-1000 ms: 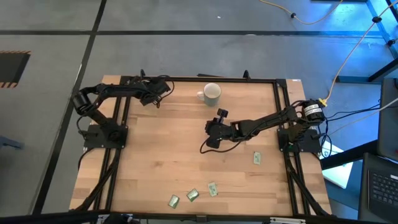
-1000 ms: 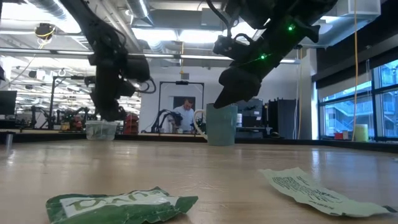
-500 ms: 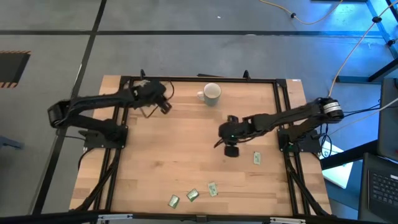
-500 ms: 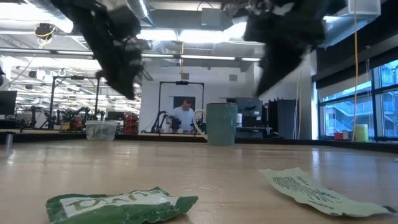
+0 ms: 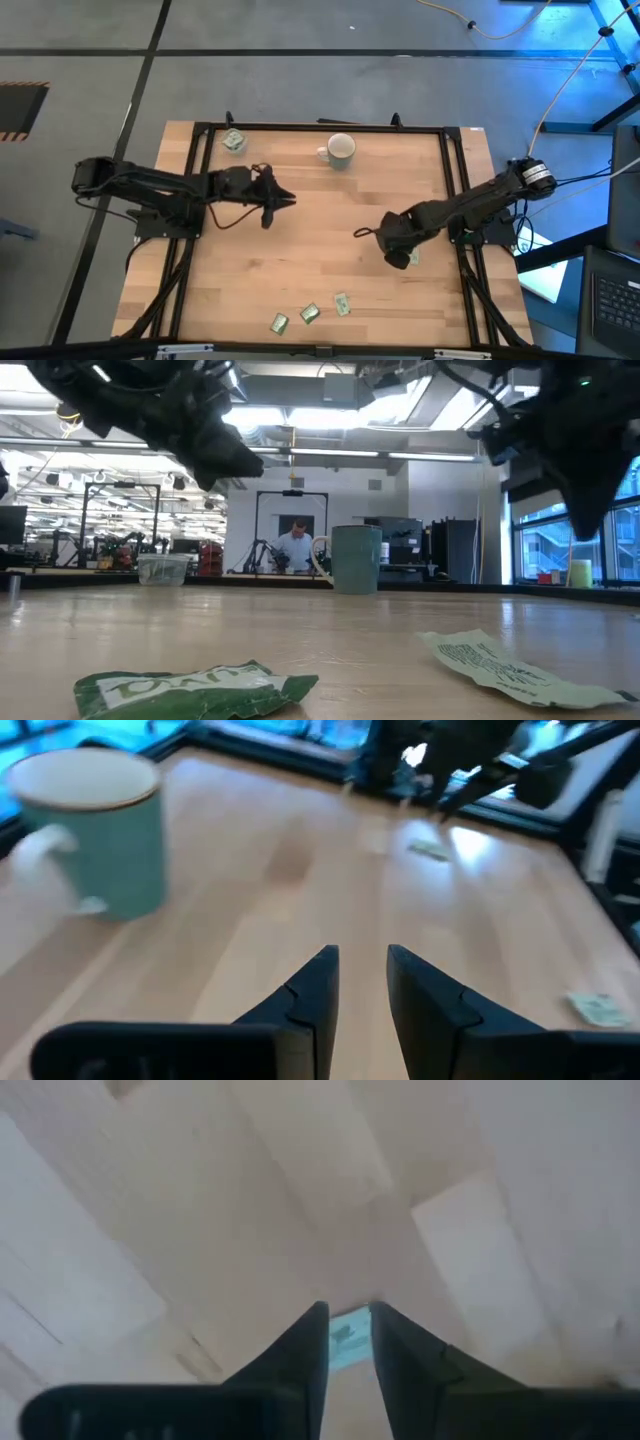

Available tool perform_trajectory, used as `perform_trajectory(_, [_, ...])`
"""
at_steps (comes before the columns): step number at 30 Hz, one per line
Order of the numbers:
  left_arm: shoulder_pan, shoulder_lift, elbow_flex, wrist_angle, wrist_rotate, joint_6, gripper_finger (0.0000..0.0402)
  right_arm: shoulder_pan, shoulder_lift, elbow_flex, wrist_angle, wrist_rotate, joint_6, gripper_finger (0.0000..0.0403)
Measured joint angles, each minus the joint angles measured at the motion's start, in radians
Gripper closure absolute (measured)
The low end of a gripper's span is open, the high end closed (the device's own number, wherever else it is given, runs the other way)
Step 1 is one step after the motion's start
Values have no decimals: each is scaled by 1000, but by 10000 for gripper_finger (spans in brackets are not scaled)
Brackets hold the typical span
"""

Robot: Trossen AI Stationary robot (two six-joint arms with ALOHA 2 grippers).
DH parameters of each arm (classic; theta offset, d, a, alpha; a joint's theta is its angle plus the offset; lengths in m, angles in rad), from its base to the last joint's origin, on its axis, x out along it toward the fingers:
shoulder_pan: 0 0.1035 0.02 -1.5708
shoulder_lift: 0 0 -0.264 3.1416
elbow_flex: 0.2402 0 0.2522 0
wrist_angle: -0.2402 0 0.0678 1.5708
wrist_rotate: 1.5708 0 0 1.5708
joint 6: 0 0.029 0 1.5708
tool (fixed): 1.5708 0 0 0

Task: Pick and place Stevia / Truvia into bins
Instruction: Put the stevia packet into the transparent bin

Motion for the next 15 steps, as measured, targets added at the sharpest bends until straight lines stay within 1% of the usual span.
perform_trajectory(2, [-29, 0, -21, 47, -3, 0, 320, 28, 1, -11, -5, -1, 52, 321])
perform_trajectory(7, [-87, 0, -27, 62, -6, 1, 320, 72, 1, -111, 2, -24, 164, 321])
perform_trajectory(11, [-111, 0, -27, 71, -6, 0, 320, 69, 2, -213, 95, -112, 165, 321])
perform_trajectory(15, [-119, 0, -27, 70, -6, -20, 320, 60, 2, -269, 195, -125, 139, 321])
